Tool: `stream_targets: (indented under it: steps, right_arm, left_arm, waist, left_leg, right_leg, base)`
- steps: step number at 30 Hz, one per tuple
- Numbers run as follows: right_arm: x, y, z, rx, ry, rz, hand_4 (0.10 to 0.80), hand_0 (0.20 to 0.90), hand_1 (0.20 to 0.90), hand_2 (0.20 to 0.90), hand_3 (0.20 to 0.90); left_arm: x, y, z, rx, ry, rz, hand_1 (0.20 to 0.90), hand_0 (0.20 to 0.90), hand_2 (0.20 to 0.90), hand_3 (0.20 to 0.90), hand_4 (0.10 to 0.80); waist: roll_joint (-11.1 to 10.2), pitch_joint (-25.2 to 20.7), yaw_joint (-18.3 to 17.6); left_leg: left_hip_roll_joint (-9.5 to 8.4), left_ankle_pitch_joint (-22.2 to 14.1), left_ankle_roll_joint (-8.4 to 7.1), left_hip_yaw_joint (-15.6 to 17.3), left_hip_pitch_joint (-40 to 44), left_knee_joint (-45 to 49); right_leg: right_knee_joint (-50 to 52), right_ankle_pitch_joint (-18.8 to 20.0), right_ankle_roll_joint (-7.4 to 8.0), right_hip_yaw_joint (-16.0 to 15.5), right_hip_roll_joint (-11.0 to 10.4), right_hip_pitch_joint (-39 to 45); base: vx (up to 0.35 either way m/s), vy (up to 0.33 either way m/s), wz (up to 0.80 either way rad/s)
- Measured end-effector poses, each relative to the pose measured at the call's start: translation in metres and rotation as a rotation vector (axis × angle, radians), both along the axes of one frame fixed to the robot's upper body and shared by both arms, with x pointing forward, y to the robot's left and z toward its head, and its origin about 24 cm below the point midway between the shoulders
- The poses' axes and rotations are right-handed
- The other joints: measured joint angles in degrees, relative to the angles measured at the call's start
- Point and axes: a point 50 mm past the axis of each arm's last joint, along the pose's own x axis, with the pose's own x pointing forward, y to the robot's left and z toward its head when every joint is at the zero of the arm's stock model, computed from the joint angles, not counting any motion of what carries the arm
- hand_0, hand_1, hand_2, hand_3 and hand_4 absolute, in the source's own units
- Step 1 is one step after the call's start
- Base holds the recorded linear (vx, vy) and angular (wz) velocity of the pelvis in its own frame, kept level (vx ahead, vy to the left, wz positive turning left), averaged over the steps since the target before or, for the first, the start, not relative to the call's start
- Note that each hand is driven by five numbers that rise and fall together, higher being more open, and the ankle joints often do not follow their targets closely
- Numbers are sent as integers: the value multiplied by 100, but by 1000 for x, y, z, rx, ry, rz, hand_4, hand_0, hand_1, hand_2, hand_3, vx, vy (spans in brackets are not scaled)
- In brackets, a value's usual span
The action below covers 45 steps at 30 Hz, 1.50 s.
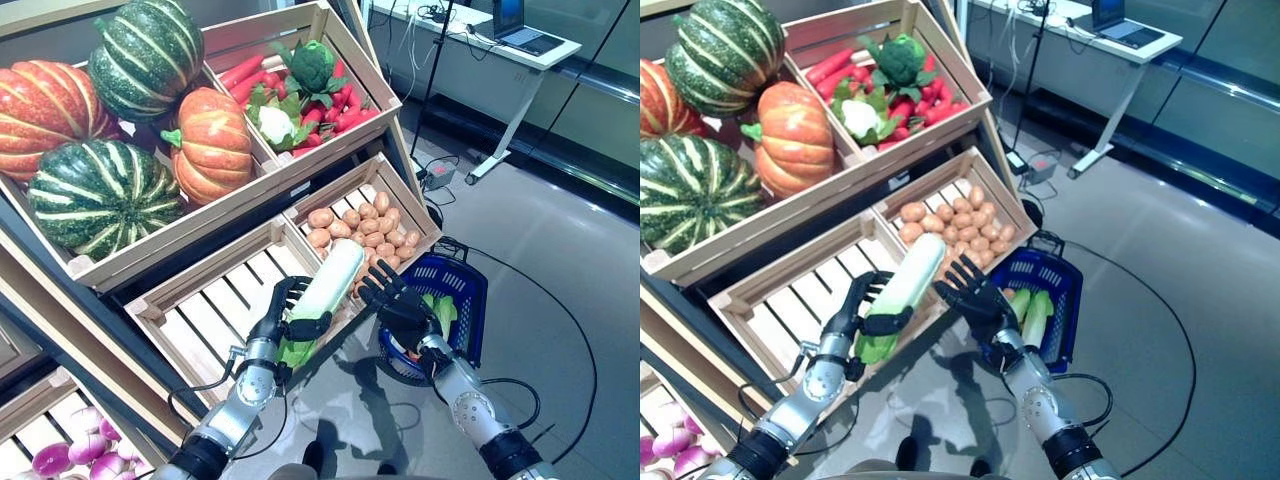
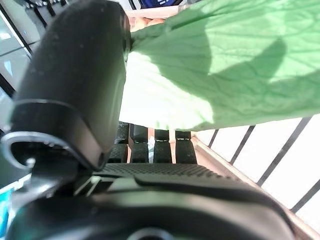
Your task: Put vegetables into the basket
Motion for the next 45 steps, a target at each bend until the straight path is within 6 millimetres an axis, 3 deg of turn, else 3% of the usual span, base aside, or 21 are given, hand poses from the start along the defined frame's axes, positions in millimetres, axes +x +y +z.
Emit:
stream_targets:
  steps: [14,25,35,45]
  right_arm:
    - [-3,8,-3,86,36,3,800,900,900,900,900]
    - [-3,8,-2,154,55,-17,800,900,900,900,900]
    - [-2,-3,1,219,27,10,800,900,900,900,900]
    - [-1,-9,2,189,21,12,800,900,900,900,900]
  left_arm:
    - [0,1,9,118,-63,-71,300,300,300,300,400]
    - [0,-3,12,117,-64,-112,300,300,300,300,400]
    - [1,-5,15,19,-42,-151,300,300,300,300,400]
    - [7,-7,25,161,-106,-242,300,300,300,300,400]
  waist:
    - [-1,-1,7]
    - [0,0,14]
    - [1,0,64]
    - [7,0,72]
  left_leg:
    - [-4,1,-1,-7,6,-1]
    - [-7,1,-1,-22,9,-1]
    - [-9,5,-7,-29,25,-1]
    - [-11,21,-5,-42,25,-3]
  right_leg:
    - [-14,1,1,-17,-3,21]
    - [-17,1,2,-29,-5,34]
    - [-18,1,2,-35,-4,57]
    - [-18,1,2,-41,-4,66]
  base:
    - [0,0,0]
    - [0,0,0]
    - [0,0,0]
    - [0,0,0]
